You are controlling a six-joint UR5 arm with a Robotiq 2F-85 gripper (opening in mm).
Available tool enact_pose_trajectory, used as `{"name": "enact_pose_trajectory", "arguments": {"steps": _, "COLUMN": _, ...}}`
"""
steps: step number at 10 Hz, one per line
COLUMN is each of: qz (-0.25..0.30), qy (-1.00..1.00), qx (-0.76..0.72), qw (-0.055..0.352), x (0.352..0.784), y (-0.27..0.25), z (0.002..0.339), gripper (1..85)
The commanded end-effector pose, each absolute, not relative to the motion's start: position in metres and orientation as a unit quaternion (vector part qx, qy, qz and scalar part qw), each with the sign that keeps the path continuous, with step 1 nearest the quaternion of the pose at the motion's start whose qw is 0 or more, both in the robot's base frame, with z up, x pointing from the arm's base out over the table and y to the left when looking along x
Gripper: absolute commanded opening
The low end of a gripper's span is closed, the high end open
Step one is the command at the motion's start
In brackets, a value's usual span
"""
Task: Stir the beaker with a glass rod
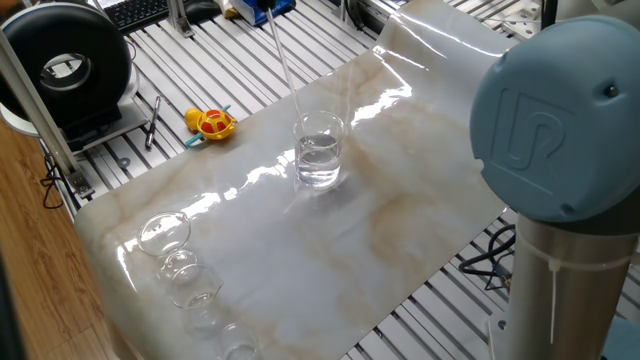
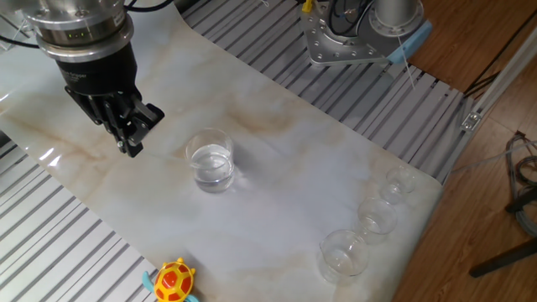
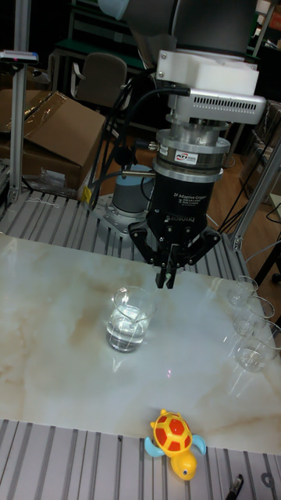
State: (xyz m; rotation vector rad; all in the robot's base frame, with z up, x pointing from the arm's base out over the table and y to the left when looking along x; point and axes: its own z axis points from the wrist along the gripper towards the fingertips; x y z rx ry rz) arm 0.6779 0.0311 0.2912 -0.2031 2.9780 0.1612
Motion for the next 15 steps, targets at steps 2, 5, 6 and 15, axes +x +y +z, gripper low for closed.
{"name": "enact_pose_trajectory", "arguments": {"steps": 2, "qz": 0.069, "qy": 0.992, "qx": -0.072, "qw": 0.079, "x": 0.679, "y": 0.039, "z": 0.292, "gripper": 1.0}}
{"name": "enact_pose_trajectory", "arguments": {"steps": 5, "qz": 0.087, "qy": 0.991, "qx": -0.072, "qw": 0.077, "x": 0.677, "y": 0.048, "z": 0.294, "gripper": 1.0}}
{"name": "enact_pose_trajectory", "arguments": {"steps": 6, "qz": 0.085, "qy": 0.991, "qx": -0.075, "qw": 0.077, "x": 0.677, "y": 0.047, "z": 0.294, "gripper": 1.0}}
{"name": "enact_pose_trajectory", "arguments": {"steps": 15, "qz": 0.049, "qy": 0.99, "qx": -0.094, "qw": 0.093, "x": 0.664, "y": 0.021, "z": 0.29, "gripper": 1.0}}
